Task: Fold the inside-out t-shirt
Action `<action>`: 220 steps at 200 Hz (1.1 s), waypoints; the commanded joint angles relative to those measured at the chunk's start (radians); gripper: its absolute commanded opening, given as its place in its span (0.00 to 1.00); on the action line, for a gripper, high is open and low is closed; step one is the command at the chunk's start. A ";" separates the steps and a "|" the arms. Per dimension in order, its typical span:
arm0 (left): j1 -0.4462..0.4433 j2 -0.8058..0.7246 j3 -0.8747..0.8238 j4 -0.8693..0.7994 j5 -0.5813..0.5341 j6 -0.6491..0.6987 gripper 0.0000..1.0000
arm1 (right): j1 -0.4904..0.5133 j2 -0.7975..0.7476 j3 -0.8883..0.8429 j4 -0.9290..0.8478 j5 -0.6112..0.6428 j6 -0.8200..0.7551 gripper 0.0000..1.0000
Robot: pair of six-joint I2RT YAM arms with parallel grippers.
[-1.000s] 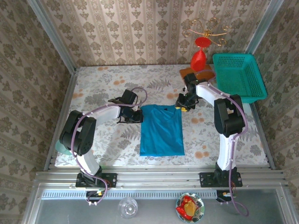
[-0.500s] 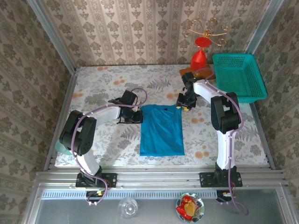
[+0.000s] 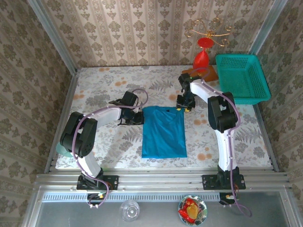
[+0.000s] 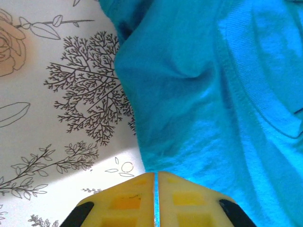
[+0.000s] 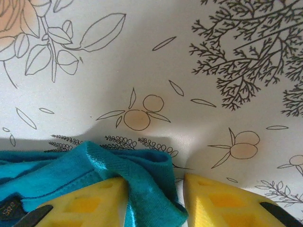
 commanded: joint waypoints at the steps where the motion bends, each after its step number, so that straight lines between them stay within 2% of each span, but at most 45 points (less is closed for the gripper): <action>1: 0.009 0.000 -0.020 0.005 0.007 -0.009 0.11 | 0.030 0.074 -0.009 -0.054 0.043 0.007 0.37; 39: 0.023 -0.024 -0.045 0.016 -0.025 -0.019 0.11 | 0.048 0.073 -0.042 -0.012 0.016 0.039 0.29; 57: 0.046 -0.058 -0.067 0.046 -0.033 -0.035 0.12 | 0.050 0.069 -0.045 -0.009 0.013 0.040 0.20; 69: 0.052 -0.074 -0.069 0.058 -0.035 -0.041 0.14 | 0.050 0.063 -0.045 -0.006 0.016 0.038 0.13; 80: 0.093 -0.081 -0.063 0.063 -0.030 -0.042 0.16 | 0.050 0.056 -0.044 0.001 0.007 0.032 0.09; 113: 0.120 -0.060 -0.007 0.088 0.014 -0.030 0.26 | 0.053 0.042 -0.037 0.063 -0.103 -0.015 0.03; 163: 0.130 0.041 0.073 0.172 0.085 -0.097 0.34 | 0.053 0.041 -0.032 0.059 -0.119 -0.023 0.03; 220: 0.124 0.098 0.123 0.039 -0.007 -0.105 0.35 | 0.053 0.022 -0.041 0.039 -0.109 -0.034 0.05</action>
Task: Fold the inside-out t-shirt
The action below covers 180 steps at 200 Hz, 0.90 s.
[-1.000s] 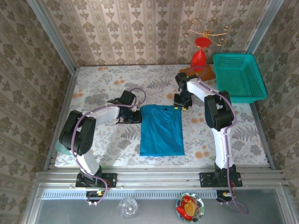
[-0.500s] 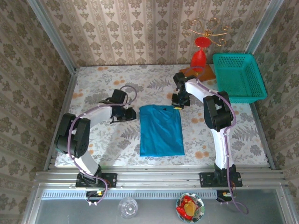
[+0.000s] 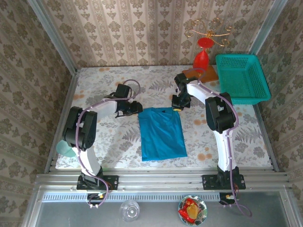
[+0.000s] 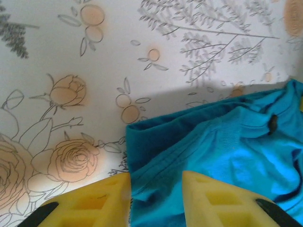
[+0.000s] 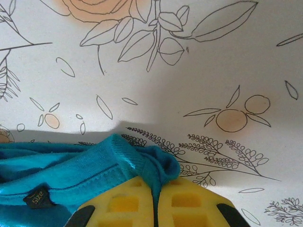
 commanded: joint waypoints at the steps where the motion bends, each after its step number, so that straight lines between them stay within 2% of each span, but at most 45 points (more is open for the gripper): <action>1: 0.000 0.002 0.021 -0.072 -0.039 -0.018 0.36 | 0.015 0.022 -0.037 -0.030 -0.016 -0.024 0.05; 25: 0.000 0.011 0.023 -0.086 -0.058 -0.015 0.37 | 0.014 0.022 -0.033 -0.031 -0.021 -0.021 0.05; 63: -0.005 0.048 0.025 -0.053 0.024 -0.034 0.36 | 0.015 0.022 -0.028 -0.044 -0.014 -0.021 0.06; 94: -0.015 0.051 0.009 0.022 0.097 -0.054 0.28 | 0.015 0.020 -0.029 -0.052 -0.006 -0.023 0.07; 141: -0.039 0.032 0.015 0.095 0.149 -0.068 0.05 | 0.016 0.020 -0.037 -0.055 0.001 -0.028 0.07; 180: -0.038 0.066 0.037 0.096 0.151 -0.076 0.03 | 0.015 0.019 -0.042 -0.057 0.004 -0.032 0.06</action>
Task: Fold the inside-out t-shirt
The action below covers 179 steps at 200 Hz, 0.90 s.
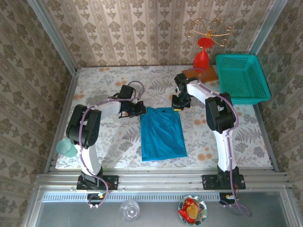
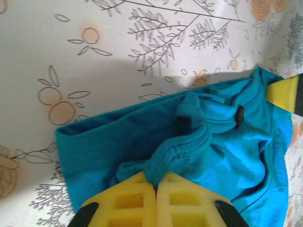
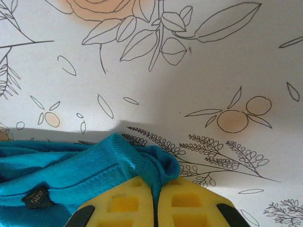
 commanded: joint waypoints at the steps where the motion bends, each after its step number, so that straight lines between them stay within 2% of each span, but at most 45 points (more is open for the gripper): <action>1: 0.002 0.021 0.032 0.015 0.025 -0.013 0.03 | 0.015 0.020 -0.040 -0.057 0.003 -0.018 0.06; 69: 0.009 0.088 0.085 -0.129 -0.172 0.063 0.16 | 0.016 0.006 -0.053 -0.061 0.007 -0.024 0.07; 92: 0.006 0.061 0.096 -0.152 -0.208 0.079 0.19 | 0.016 0.005 -0.053 -0.064 0.008 -0.024 0.07; 129: -0.010 -0.004 0.117 -0.207 -0.285 0.107 0.28 | 0.015 0.003 -0.057 -0.065 0.012 -0.026 0.07; 153: -0.017 -0.005 0.129 -0.233 -0.314 0.122 0.31 | 0.016 0.003 -0.060 -0.064 0.012 -0.026 0.07; 179: -0.016 0.025 0.135 -0.229 -0.291 0.123 0.35 | 0.016 0.002 -0.063 -0.064 0.012 -0.026 0.07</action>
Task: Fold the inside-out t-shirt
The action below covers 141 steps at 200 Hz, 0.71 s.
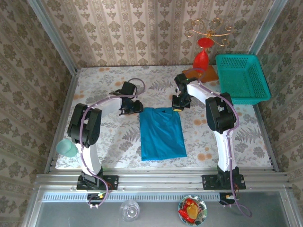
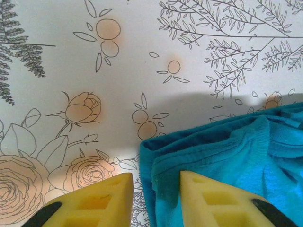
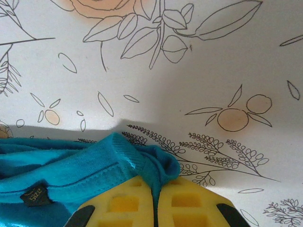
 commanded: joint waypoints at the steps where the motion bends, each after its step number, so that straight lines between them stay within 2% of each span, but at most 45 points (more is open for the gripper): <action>1: -0.007 0.003 0.025 -0.039 -0.013 0.030 0.35 | 0.015 0.014 -0.044 -0.077 0.012 -0.019 0.07; 23: -0.008 0.038 0.037 -0.023 0.041 0.026 0.36 | 0.015 0.010 -0.045 -0.078 0.013 -0.018 0.07; 101: -0.009 0.133 0.074 -0.044 0.080 0.022 0.37 | 0.013 0.007 -0.046 -0.081 0.017 -0.020 0.07; 141: -0.044 0.156 0.076 -0.046 0.096 0.024 0.32 | 0.014 0.010 -0.047 -0.077 0.019 -0.019 0.07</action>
